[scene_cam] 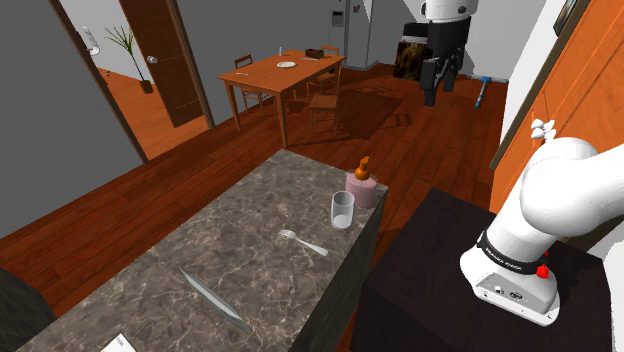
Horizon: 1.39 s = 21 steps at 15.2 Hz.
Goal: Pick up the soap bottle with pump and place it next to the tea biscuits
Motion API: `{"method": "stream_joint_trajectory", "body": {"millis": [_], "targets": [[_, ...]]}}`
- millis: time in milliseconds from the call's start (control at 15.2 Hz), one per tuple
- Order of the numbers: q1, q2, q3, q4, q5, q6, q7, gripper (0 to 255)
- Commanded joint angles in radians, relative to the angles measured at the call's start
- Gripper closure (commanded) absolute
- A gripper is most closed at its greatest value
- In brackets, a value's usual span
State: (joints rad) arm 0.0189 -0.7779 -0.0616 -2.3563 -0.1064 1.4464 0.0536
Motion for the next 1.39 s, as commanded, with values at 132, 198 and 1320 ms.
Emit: {"method": "stream_joint_trajectory", "body": {"millis": [132, 198, 1320], "targets": [[-0.002, 0.023, -0.011, -0.045, -0.003, 0.077, 0.000, 0], [-0.002, 0.038, -0.017, -0.066, -0.004, 0.116, 0.001, 0], [0.005, 0.523, -0.111, -0.186, 0.020, 0.790, -0.029, 0]]}}
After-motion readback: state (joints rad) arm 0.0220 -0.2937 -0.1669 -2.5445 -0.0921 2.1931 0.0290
